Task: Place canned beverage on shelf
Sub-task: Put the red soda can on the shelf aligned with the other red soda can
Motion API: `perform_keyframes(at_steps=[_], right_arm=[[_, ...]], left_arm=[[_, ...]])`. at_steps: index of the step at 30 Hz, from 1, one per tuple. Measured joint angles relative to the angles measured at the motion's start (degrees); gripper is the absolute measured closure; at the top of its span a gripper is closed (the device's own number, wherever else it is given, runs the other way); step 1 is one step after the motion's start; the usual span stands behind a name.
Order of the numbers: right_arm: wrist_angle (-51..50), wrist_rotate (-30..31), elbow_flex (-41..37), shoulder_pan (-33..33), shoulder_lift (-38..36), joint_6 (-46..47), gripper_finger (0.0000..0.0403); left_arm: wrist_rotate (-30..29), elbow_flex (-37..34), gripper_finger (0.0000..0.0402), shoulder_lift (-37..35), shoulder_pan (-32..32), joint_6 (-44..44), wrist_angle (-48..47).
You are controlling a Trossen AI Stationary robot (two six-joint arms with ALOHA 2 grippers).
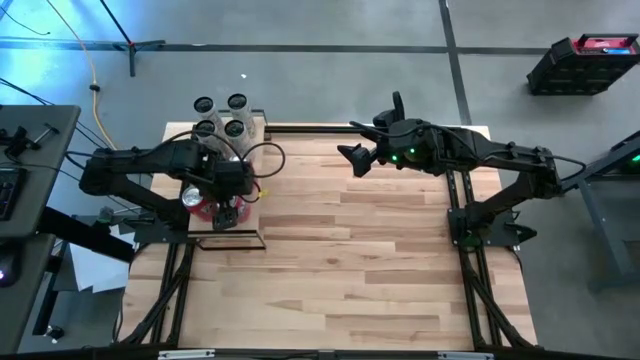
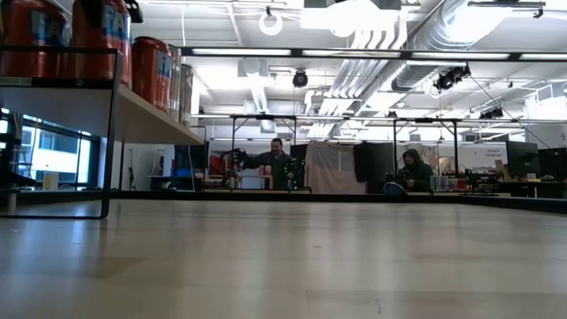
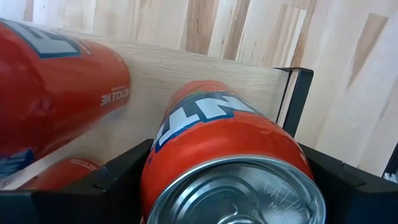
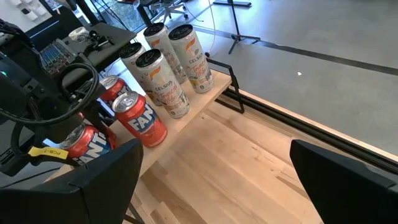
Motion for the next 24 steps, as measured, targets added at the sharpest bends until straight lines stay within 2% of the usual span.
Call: perform_keyframes(at_steps=[11, 24], right_arm=[[0.0, 0.0, 0.0, 0.0, 0.0, 0.0, 0.0011], [-0.02, -0.09, 0.0, 0.0, 0.0, -0.11, 0.0011]], left_arm=[[0.21, 0.28, 0.0098, 2.57, 0.57, 2.28, 0.11], [1.98, -0.07, 0.0088, 1.79, 4.25, 4.38, 0.0]])
